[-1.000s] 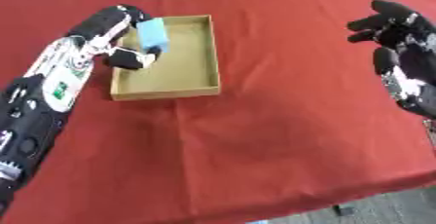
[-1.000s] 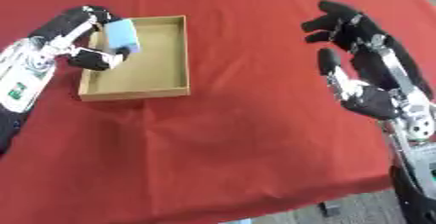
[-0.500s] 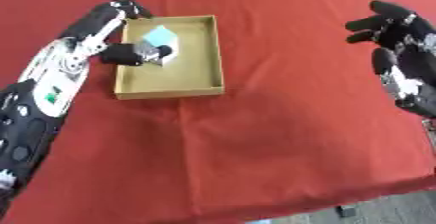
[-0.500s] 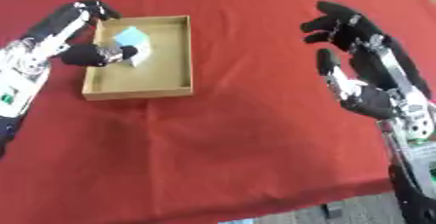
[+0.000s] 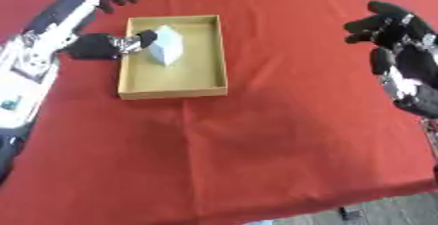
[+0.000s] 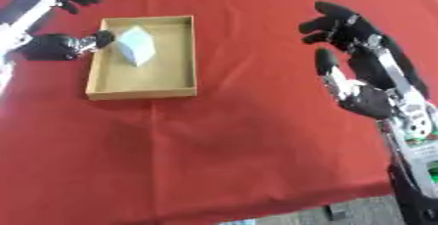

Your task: Pick up objects on the table and place them in the box.

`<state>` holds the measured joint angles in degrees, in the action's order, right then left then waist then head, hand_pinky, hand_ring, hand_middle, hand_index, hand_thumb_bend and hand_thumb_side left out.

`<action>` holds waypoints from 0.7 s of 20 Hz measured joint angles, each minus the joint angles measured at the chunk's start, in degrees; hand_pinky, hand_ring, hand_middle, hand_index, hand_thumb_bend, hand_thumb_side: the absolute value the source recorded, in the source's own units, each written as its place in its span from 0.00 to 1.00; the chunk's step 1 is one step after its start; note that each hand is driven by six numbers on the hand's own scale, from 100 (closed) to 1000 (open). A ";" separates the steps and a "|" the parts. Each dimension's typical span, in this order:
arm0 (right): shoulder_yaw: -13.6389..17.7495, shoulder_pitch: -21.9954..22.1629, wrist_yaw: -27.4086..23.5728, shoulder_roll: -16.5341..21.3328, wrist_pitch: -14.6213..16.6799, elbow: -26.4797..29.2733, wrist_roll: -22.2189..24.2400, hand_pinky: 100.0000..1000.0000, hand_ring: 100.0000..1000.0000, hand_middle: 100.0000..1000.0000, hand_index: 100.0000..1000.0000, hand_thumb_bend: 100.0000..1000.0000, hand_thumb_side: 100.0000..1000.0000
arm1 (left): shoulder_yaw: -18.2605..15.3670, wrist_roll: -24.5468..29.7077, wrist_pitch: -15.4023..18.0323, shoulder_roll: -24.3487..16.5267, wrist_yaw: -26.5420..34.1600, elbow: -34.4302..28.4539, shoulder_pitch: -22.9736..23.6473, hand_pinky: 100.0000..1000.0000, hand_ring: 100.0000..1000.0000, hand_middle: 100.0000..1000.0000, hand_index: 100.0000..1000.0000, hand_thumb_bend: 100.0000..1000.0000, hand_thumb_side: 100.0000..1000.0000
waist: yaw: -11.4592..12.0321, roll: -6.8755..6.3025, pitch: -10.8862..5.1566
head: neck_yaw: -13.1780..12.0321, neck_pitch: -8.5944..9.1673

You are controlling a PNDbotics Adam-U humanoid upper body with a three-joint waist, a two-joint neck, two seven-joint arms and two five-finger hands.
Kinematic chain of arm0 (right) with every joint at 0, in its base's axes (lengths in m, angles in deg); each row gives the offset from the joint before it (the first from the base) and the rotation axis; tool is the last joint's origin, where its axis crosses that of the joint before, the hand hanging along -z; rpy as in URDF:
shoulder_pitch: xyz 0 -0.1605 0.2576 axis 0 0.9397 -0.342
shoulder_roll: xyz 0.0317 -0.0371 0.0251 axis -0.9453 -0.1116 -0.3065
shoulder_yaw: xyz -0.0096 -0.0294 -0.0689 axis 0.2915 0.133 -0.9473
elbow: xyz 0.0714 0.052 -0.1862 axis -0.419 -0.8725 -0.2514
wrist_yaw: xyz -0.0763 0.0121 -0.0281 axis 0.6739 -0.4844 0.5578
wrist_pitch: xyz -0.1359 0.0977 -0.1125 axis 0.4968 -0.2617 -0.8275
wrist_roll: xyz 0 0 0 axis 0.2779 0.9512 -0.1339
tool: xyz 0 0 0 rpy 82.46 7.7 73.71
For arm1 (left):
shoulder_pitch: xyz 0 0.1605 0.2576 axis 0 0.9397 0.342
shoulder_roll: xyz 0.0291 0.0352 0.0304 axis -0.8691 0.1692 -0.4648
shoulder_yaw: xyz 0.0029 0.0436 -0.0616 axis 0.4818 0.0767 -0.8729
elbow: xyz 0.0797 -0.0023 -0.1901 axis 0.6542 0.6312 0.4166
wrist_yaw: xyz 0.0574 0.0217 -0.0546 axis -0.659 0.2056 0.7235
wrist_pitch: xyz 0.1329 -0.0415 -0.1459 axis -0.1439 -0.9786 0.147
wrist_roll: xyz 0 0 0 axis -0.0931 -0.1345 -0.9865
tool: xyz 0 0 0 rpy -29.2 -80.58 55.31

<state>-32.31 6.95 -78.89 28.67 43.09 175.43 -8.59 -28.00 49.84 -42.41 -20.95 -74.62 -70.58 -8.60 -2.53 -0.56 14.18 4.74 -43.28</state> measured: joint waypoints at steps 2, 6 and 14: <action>0.01 -0.02 0.01 0.00 0.02 0.00 -0.05 0.71 0.79 0.67 0.93 0.00 0.43 | -0.50 0.73 -0.75 -0.93 2.51 -3.24 2.88 0.70 0.77 0.71 0.75 0.39 0.67 | 0.42 0.06 0.00 | 0.08 0.00; 0.05 -0.03 0.04 0.00 -0.03 0.00 -0.19 0.71 0.79 0.67 0.93 0.00 0.43 | -1.47 2.38 -1.75 -1.64 7.81 -8.50 8.44 0.69 0.77 0.71 0.74 0.34 0.69 | 0.96 0.36 0.07 | 0.30 0.00; 0.10 -0.05 0.13 0.00 -0.04 0.00 -0.19 0.71 0.79 0.67 0.93 0.00 0.43 | -4.94 4.30 -1.32 -0.09 15.29 -13.98 15.86 0.69 0.77 0.70 0.72 0.26 0.70 | 2.45 0.46 0.30 | 0.28 -0.03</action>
<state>-32.21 6.89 -78.77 28.67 43.04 175.43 -8.78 -32.94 54.14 -43.73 -21.05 -59.34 -84.55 7.26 -0.08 -0.10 14.48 5.01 -43.31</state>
